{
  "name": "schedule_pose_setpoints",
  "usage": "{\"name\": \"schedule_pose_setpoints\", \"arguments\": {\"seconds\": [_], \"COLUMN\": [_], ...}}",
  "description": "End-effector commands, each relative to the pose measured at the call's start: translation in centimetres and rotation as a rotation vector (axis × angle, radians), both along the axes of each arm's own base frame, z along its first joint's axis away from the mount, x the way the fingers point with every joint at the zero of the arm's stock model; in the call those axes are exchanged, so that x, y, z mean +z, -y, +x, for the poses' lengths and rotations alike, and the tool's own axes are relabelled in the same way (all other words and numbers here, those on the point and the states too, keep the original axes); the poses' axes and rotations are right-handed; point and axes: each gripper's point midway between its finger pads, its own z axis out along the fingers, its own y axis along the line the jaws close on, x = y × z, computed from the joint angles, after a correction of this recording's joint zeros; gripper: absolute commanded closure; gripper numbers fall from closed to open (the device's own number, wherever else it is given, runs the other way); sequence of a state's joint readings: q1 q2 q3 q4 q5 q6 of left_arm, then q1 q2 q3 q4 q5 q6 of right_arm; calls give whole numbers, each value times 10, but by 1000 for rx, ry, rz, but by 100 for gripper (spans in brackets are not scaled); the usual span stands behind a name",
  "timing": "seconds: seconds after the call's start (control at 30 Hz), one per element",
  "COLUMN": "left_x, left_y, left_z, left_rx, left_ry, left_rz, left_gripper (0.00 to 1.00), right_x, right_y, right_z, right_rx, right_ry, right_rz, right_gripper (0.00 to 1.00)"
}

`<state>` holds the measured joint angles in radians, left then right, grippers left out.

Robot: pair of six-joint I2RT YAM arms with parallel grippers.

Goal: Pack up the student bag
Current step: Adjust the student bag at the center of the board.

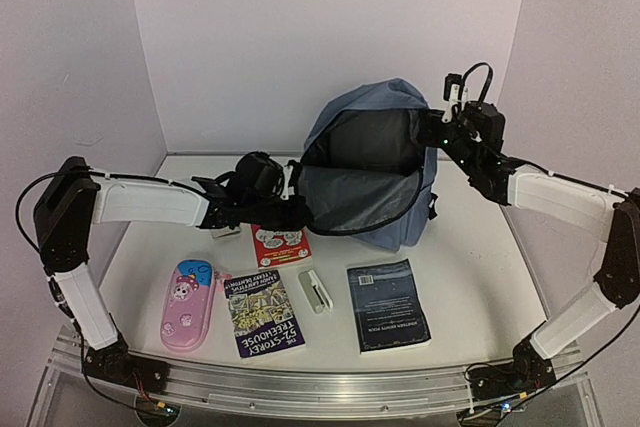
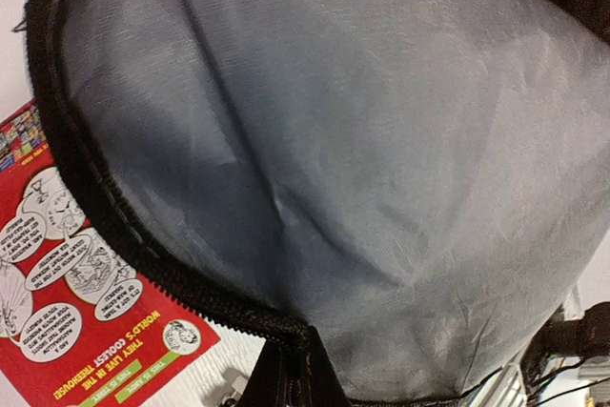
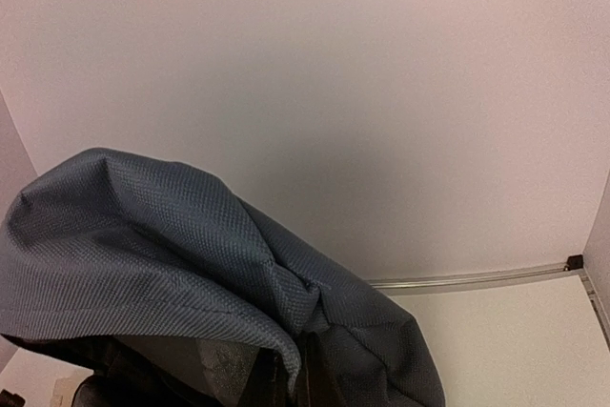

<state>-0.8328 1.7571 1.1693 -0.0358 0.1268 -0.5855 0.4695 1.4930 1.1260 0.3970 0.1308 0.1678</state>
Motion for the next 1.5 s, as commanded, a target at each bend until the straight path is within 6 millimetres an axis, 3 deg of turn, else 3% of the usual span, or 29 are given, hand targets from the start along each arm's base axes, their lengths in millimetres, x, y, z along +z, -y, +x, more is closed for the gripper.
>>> {"name": "schedule_pose_setpoints", "arguments": {"seconds": [0.0, 0.2, 0.3, 0.4, 0.5, 0.67, 0.93, 1.2, 1.47], "left_x": [-26, -47, -59, -42, -13, 29, 68, 106, 118], "left_y": [3, 9, 13, 27, 32, 35, 20, 10, -9], "left_z": [-8, -11, -10, -11, -7, -6, -8, -5, -10], "left_rx": [-12, -22, -34, -74, -72, -74, -59, -22, -16], "left_ry": [62, 10, -26, -30, 7, 57, 110, 184, 132], "left_rz": [215, 227, 264, 209, 163, 112, 126, 99, 21], "left_gripper": [100, 100, 97, 84, 64, 36, 12, 5, 0], "right_x": [17, -2, -7, -5, -2, -4, 7, 13, 9], "right_y": [13, 15, 12, 7, 1, -12, -9, 1, 1], "right_z": [26, 41, 41, 34, 21, -7, -56, -78, -103], "right_rx": [43, 48, 68, 110, 170, 298, 378, 366, 414], "right_ry": [47, -2, -21, -30, -47, -82, -84, -98, -154], "right_rz": [106, 117, 125, 131, 124, 97, 90, 96, 126], "right_gripper": [100, 98, 78, 58, 46, 34, 20, 10, 3]}}
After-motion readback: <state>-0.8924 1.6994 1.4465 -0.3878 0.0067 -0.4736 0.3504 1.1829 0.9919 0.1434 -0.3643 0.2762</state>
